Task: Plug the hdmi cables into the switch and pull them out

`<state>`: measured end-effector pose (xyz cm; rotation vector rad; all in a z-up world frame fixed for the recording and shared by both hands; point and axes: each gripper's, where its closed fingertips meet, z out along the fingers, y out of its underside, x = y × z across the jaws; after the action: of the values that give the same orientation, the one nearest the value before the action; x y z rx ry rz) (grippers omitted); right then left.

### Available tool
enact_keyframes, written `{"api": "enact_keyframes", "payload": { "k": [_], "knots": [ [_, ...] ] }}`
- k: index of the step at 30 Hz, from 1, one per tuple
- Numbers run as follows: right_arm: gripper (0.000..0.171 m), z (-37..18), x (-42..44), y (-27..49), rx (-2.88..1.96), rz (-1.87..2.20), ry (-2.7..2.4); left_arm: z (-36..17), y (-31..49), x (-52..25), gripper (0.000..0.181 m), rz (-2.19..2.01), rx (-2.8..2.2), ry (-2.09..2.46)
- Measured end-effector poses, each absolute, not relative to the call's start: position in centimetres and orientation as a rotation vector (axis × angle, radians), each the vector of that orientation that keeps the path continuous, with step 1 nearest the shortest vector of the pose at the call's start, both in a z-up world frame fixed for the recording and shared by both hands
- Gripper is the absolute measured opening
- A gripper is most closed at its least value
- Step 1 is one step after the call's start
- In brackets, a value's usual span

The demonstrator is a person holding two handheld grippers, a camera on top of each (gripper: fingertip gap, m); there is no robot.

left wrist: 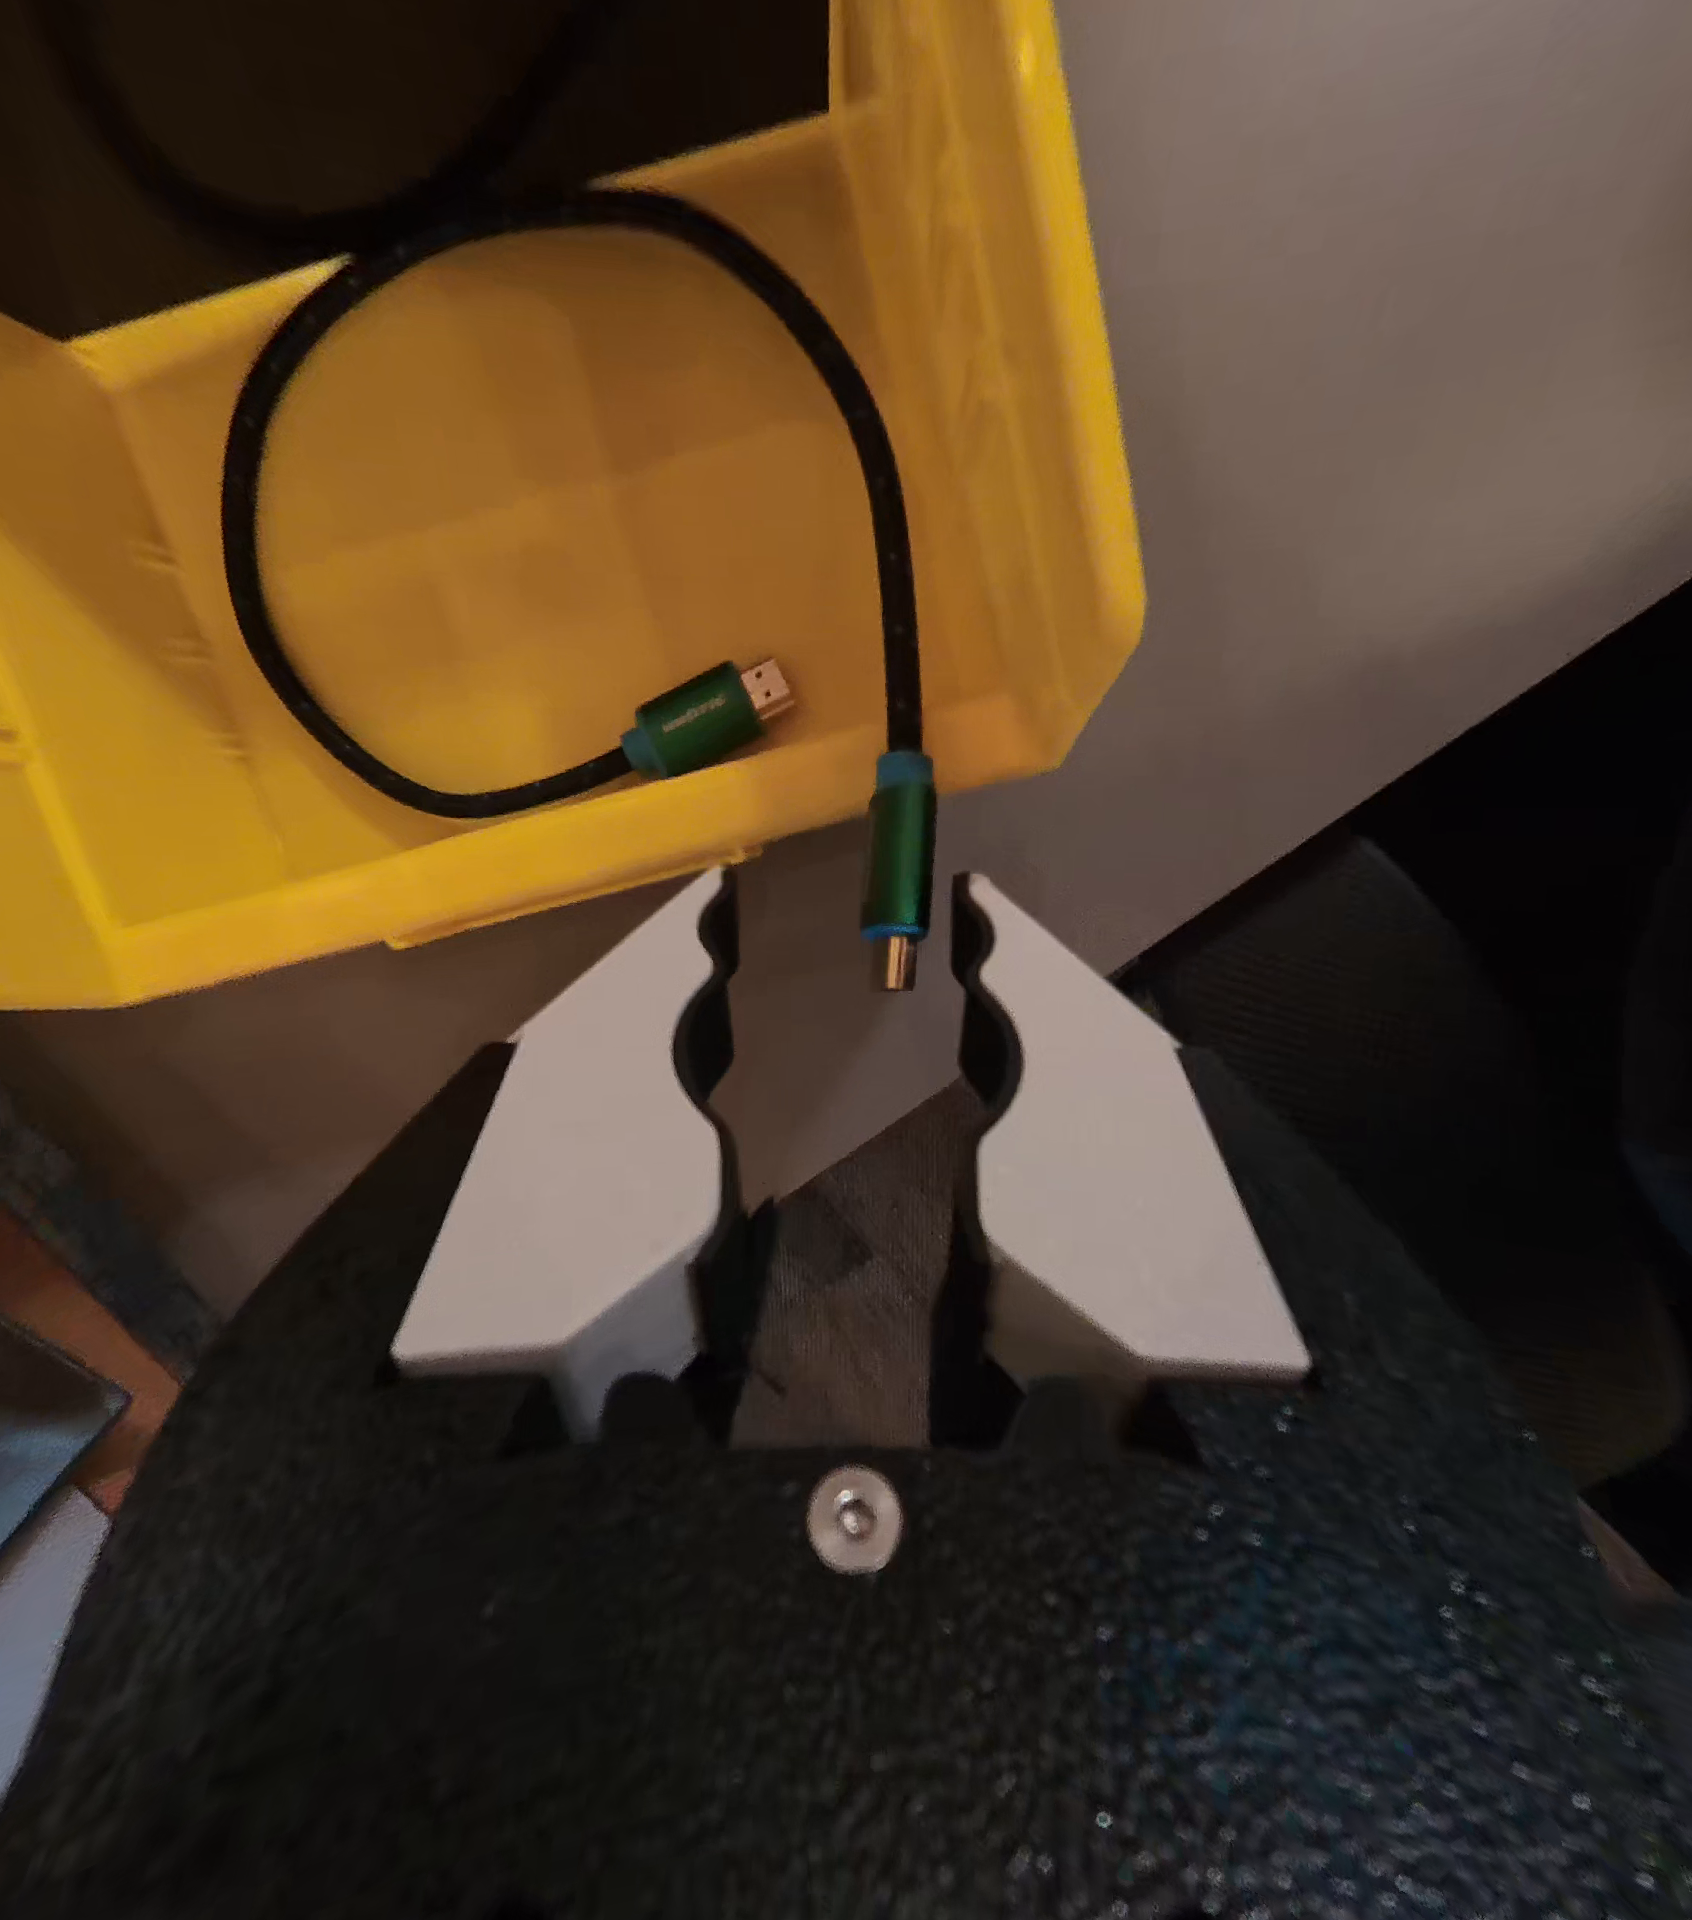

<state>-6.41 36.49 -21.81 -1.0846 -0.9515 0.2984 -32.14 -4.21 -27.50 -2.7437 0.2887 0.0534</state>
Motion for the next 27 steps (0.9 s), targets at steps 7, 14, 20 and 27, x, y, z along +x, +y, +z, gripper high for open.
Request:
{"api": "enact_keyframes", "payload": {
  "k": [7,14,20,27],
  "knots": [
    [0.026,-21.8,-6.4,36.5,-1.085,0.301,-0.953,-28.2,-5.0,-32.8,0.010,0.138,-2.828,0.321],
    [0.026,-21.8,-6.4,36.5,-1.084,0.300,-0.954,-20.3,-2.7,-34.2,0.009,0.421,-2.478,0.271],
    [0.026,-21.8,-6.5,36.5,-1.082,0.298,-0.955,-10.9,-0.1,-33.7,0.008,0.681,-2.082,0.259],
    [0.026,-20.9,-5.6,36.9,-1.070,0.269,-0.895,-1.4,7.0,-26.7,0.008,0.773,-1.690,0.432]
  ]
}}
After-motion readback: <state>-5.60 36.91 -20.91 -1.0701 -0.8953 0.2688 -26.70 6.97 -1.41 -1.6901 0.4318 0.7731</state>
